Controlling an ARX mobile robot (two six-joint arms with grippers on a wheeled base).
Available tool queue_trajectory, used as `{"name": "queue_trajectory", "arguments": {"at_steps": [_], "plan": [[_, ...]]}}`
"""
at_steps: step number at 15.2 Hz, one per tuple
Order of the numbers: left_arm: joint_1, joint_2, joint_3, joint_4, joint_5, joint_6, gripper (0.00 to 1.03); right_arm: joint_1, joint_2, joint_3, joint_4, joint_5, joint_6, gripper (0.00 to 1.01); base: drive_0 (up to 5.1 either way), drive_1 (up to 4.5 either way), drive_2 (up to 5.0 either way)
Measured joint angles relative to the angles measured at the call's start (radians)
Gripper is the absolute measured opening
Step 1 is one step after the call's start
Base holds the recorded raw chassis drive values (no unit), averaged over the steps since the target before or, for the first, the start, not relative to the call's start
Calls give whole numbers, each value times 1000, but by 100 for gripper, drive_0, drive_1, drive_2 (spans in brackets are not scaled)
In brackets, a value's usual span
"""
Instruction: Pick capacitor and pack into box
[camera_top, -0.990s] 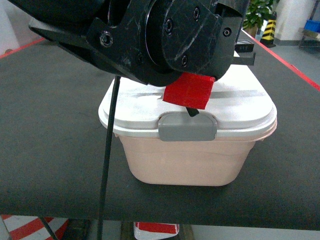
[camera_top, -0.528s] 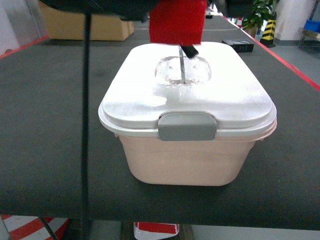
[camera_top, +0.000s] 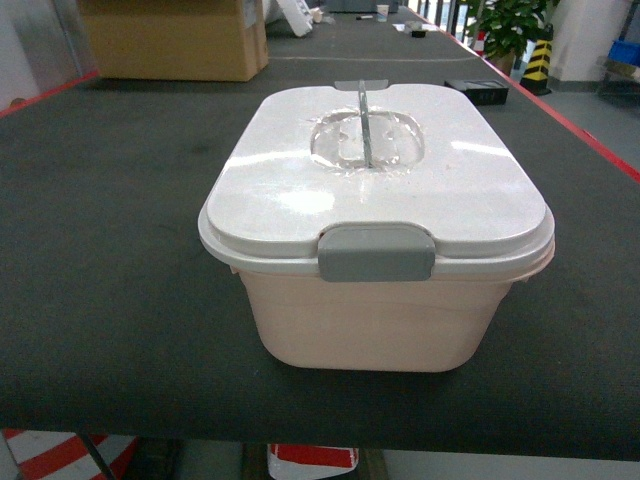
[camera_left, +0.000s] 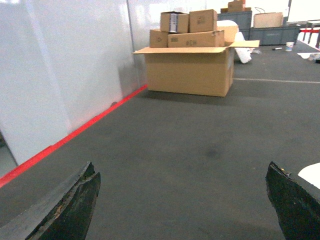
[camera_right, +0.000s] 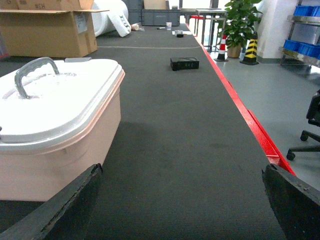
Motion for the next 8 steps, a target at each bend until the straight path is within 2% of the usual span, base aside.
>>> {"name": "queue_trajectory", "arguments": {"at_steps": [2,4,8], "plan": [[14,-115,-116,11,-3,10,98,0,0,0,0,0,0,98,0,0,0],[35,-225,-203,-33,-11,10,98,0,0,0,0,0,0,98,0,0,0],[47,-271,-229,-41,-26,6,98,0,0,0,0,0,0,98,0,0,0]]}}
